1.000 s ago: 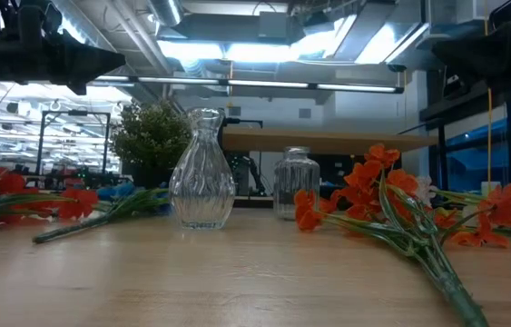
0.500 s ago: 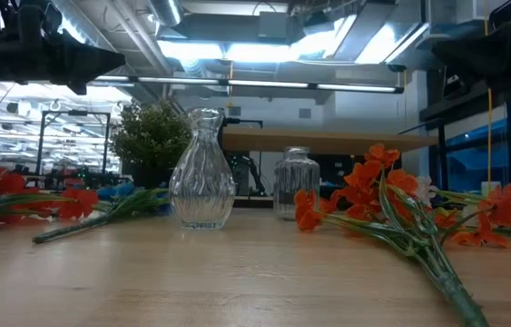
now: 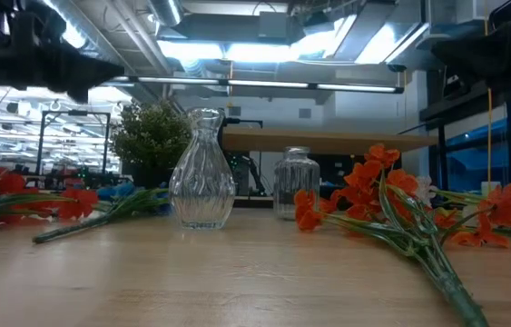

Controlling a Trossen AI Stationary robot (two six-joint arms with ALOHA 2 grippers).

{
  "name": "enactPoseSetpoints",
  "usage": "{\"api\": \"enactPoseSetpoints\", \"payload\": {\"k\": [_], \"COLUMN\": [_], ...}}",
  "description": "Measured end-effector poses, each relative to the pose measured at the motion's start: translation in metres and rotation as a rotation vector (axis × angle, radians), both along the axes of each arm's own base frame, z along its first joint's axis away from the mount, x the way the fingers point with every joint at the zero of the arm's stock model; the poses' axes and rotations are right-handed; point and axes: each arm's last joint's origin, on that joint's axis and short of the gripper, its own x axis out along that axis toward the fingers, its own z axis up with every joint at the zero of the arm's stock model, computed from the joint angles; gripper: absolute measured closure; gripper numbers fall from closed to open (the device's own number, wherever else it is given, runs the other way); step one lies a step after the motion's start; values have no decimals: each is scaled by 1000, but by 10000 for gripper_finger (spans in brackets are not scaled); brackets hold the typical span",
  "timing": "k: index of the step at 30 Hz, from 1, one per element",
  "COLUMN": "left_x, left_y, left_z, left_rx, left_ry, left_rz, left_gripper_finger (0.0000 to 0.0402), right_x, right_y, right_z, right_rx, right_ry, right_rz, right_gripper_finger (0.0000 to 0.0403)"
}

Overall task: Pick and place flowers into a vace then onto a shelf
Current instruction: Put the right orange flowers into the top transparent vase

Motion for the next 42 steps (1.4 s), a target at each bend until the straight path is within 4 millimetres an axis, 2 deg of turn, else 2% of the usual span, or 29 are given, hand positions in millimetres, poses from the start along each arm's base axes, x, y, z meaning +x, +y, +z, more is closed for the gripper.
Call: {"api": "enactPoseSetpoints", "payload": {"k": [4, 10, 15, 22, 27, 33, 42], "left_x": [2, 5, 8, 13, 21, 38, 55], "left_y": [1, 2, 2, 4, 5, 8, 17], "left_z": [-5, -8, -5, 1, 13, 29, 31], "left_rx": [-77, -87, -72, -53, -76, 18, 54], "left_ry": [41, 76, 58, 22, 66, 168, 275], "left_rz": [13, 28, 26, 80, 73, 70, 65], "left_gripper_finger": [398, 398, 398, 398, 398, 398, 398], "right_x": [0, 2, 6, 20, 33, 51, 67], "right_y": [0, -4, -5, -6, -9, -10, -4], "right_z": [0, -1, 13, 31, 44, 55, 77], "right_rx": [0, 54, 123, 129, 168, 185, 207], "right_ry": [0, 35, 97, 186, 283, 393, 523], "right_rz": [-4, -146, -147, -190, -288, -317, -300], "right_gripper_finger": [397, 401, 401, 401, 401, 401, 401]}}
